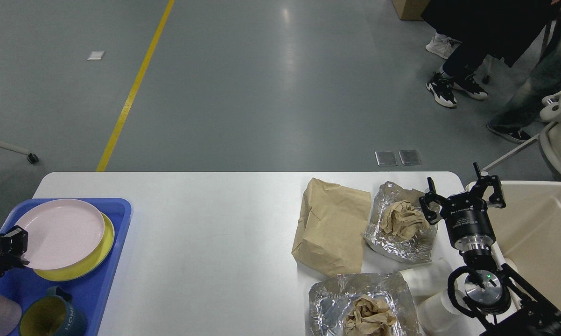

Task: Tidy desktop
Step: 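Lift the pink plate and stack it onto the yellow plate, then release the pink plate and raise the left gripper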

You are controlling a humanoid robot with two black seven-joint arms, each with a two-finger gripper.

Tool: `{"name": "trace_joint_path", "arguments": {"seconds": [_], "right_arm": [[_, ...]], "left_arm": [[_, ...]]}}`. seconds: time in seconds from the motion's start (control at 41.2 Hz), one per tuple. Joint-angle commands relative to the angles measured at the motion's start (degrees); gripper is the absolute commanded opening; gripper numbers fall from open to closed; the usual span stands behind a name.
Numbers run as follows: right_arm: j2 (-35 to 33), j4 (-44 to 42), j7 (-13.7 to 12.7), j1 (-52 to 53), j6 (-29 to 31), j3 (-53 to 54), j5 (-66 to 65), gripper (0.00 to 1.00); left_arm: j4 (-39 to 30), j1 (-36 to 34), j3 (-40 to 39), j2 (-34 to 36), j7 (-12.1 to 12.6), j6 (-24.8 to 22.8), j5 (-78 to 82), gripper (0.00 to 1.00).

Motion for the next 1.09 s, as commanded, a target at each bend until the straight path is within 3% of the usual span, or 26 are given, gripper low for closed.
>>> {"name": "trace_joint_path", "arguments": {"seconds": [0.0,0.073,0.121,0.194,0.339,0.703,0.945,1.067], "right_arm": [[0.0,0.0,0.0,0.1,0.0,0.0,0.0,1.00],[0.0,0.0,0.0,0.1,0.0,0.0,0.0,1.00],[0.0,0.0,0.0,0.1,0.0,0.0,0.0,1.00],[0.0,0.0,0.0,0.0,0.0,0.0,0.1,1.00],[0.0,0.0,0.0,0.1,0.0,0.0,0.0,1.00],[0.0,0.0,0.0,0.1,0.0,0.0,0.0,1.00],[0.0,0.0,0.0,0.1,0.0,0.0,0.0,1.00],[0.0,0.0,0.0,0.1,0.0,0.0,0.1,1.00]], "left_arm": [[0.0,0.3,-0.4,0.0,0.0,0.0,0.0,0.00],[0.0,0.3,-0.4,0.1,-0.1,0.1,0.0,0.07],[0.0,0.3,-0.4,0.1,-0.4,0.3,0.0,0.30],[0.0,0.3,-0.7,0.1,-0.4,1.3,0.0,0.52],[-0.2,0.3,-0.7,0.1,-0.2,1.5,0.0,0.75],[-0.5,-0.8,-0.7,0.2,-0.1,0.7,0.0,0.91],[-1.0,-7.2,0.1,4.2,0.1,-3.0,0.1,0.95],[-1.2,-13.7,-2.0,7.1,-0.4,-4.0,-0.1,0.95]]}}
